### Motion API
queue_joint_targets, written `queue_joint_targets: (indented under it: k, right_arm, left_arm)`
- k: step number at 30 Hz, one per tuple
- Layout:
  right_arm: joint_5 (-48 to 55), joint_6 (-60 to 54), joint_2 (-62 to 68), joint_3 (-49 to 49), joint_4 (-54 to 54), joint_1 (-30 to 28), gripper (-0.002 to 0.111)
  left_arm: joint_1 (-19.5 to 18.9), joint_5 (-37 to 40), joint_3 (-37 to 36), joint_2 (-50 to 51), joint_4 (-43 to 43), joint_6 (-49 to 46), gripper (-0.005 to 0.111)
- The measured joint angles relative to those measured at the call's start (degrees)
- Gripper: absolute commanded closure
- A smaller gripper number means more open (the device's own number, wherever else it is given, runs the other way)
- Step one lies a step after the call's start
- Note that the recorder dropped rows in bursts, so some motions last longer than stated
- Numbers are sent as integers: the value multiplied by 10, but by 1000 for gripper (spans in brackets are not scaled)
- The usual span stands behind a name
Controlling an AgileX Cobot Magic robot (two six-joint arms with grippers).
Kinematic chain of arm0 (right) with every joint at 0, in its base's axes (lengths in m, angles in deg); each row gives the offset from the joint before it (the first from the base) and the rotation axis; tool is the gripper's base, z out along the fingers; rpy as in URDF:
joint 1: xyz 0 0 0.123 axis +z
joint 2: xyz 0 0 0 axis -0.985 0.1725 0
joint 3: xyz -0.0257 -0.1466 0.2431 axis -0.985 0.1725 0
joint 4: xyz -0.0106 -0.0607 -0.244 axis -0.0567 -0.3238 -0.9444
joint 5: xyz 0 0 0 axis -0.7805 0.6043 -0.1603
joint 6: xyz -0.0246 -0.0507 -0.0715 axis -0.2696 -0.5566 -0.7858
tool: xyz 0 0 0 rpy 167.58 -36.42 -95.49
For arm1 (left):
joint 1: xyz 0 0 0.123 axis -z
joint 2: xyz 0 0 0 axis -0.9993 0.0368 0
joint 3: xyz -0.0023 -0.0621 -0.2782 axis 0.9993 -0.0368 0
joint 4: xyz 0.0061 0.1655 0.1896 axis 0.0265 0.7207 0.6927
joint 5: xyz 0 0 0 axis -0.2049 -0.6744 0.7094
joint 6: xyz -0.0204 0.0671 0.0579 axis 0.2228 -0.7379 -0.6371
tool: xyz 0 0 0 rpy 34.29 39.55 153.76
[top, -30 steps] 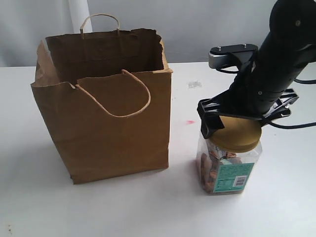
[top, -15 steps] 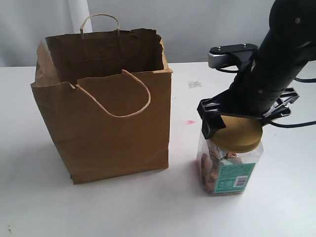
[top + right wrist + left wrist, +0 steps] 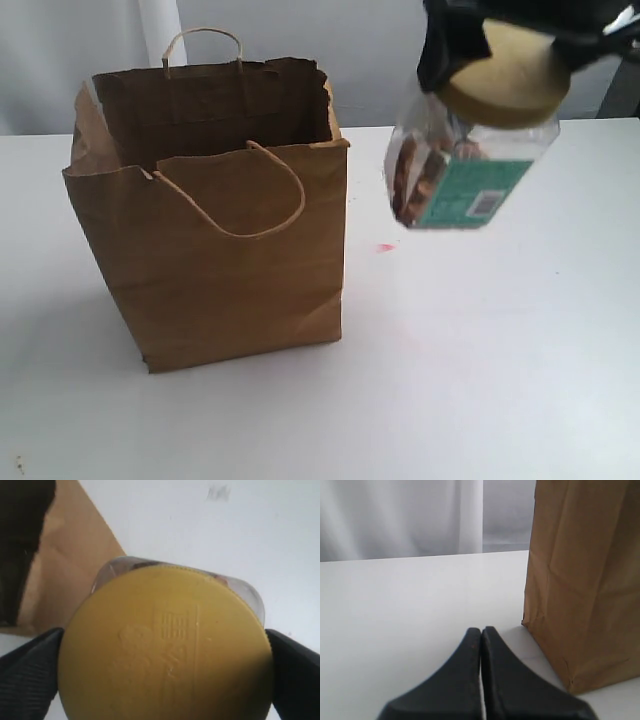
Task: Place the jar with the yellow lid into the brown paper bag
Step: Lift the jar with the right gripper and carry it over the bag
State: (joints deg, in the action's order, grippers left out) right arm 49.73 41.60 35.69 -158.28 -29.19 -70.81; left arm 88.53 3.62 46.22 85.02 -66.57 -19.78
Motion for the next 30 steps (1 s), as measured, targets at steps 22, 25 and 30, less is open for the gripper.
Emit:
queue_joint_targets:
  k: [22,25,30]
  right_arm:
    - [-120,-87,-12,-181,143,21,108]
    - [-173,-97,-2,-182,155,46,108]
    - [-238,-133,38,-182,156,94,108]
  left_arm:
    - [0,0,0,0,0,0,106]
    - [0,0,0,0,0,0,106]
    - [0,0,0,0,0,0,106]
